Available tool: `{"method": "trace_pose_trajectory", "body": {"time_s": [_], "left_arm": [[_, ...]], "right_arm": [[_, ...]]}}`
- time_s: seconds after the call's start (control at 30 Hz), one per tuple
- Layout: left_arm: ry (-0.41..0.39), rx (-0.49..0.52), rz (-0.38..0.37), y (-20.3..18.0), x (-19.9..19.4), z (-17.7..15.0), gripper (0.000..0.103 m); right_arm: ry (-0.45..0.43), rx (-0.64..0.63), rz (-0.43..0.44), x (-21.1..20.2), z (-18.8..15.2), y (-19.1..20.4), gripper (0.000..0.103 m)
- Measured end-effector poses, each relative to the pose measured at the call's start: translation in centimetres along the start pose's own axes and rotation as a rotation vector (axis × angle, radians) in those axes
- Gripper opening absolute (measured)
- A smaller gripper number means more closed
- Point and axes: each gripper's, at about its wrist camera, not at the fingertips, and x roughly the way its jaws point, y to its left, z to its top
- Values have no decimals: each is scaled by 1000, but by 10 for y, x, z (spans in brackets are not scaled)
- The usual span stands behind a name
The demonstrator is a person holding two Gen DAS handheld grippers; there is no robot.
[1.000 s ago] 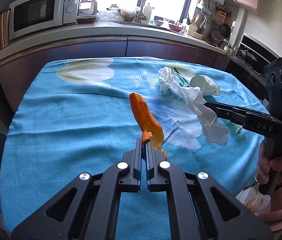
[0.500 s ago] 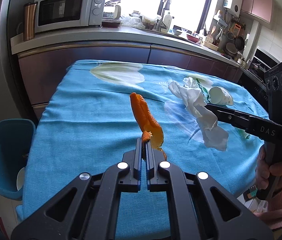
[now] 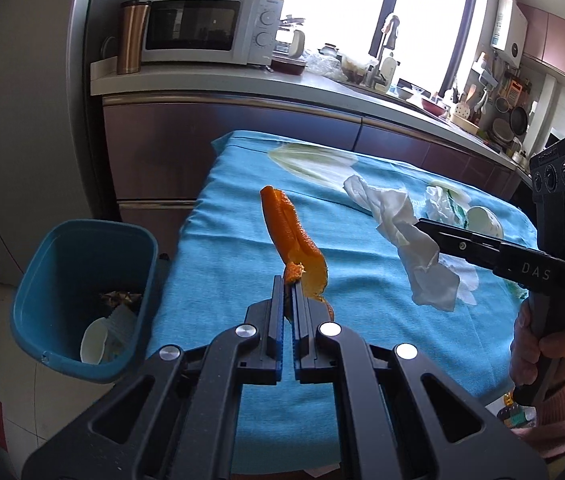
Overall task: Collect trash
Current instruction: 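Lift and carry the tissue and orange peel over the teal bin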
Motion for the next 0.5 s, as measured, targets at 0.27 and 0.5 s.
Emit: {"method": "trace_pose_trajectory", "body": {"time_s": [0.27,0.5], "left_arm": [[-34,-70,83,45,-19,0,4],[-52,-118,138,76,-30,-1,4]], "right_arm": [[41,-53,76,37,11,33,9],[75,-88,127,64,20,56,9]]}}
